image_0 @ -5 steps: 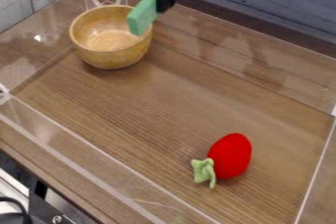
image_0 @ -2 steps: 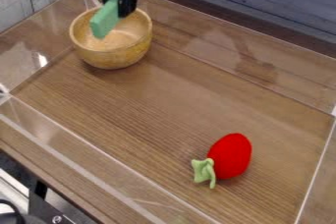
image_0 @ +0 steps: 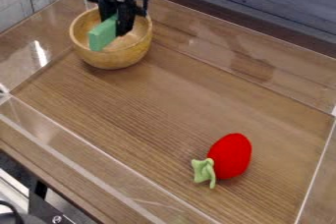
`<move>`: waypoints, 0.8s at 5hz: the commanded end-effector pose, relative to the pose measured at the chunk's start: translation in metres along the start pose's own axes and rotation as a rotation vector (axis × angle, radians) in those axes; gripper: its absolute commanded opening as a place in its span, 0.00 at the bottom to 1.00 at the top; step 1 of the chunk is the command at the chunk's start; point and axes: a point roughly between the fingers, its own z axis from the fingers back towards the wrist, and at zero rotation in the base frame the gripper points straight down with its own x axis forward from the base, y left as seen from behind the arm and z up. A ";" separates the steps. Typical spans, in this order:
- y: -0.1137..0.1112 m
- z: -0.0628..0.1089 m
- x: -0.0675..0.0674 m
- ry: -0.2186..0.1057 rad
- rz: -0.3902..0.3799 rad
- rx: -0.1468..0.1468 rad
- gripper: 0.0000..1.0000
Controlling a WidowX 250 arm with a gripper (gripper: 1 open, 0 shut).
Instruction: Put the green block in the brown bowl
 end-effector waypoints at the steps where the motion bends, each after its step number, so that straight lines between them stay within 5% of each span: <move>1: 0.007 0.010 0.002 -0.040 0.021 0.019 0.00; 2: 0.007 0.006 0.004 -0.036 0.025 0.020 0.00; 3: 0.005 0.017 0.001 -0.052 0.031 0.010 1.00; 4: 0.004 0.033 -0.002 -0.079 0.038 -0.003 1.00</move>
